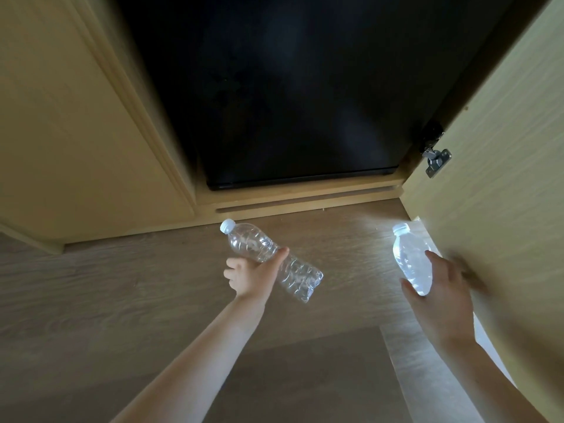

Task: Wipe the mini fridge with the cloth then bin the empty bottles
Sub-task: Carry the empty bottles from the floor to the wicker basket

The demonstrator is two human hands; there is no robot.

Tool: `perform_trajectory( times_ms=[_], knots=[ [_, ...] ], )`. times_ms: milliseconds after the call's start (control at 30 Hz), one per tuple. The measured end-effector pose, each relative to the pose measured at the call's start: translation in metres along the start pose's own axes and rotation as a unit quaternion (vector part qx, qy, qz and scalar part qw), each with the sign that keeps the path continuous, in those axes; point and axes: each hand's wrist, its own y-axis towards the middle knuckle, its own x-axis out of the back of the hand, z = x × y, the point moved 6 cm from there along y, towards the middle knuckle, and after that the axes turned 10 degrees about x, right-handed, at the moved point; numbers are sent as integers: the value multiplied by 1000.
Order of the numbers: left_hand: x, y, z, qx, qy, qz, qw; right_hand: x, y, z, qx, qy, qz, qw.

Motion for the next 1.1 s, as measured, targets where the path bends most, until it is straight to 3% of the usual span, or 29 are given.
perform_trajectory(
  times_ms=[133,400,733,900,1100],
  knots=[
    [-9,19,5,49,-56,10,997,-2,-3,1,-6,42,7,999],
    [-24,29,6,-9,-69,41,997,-21,-21,3,-100,75,110,986],
    [-9,-19,33,20,-85,102,991,-6,-34,48,-133,190,100,968],
    [43,-101,33,28,-44,101,993,59,-45,100,-141,224,108,958],
    [128,-245,-21,13,-21,99,995,210,-22,169,-130,231,102,959]
  ],
)
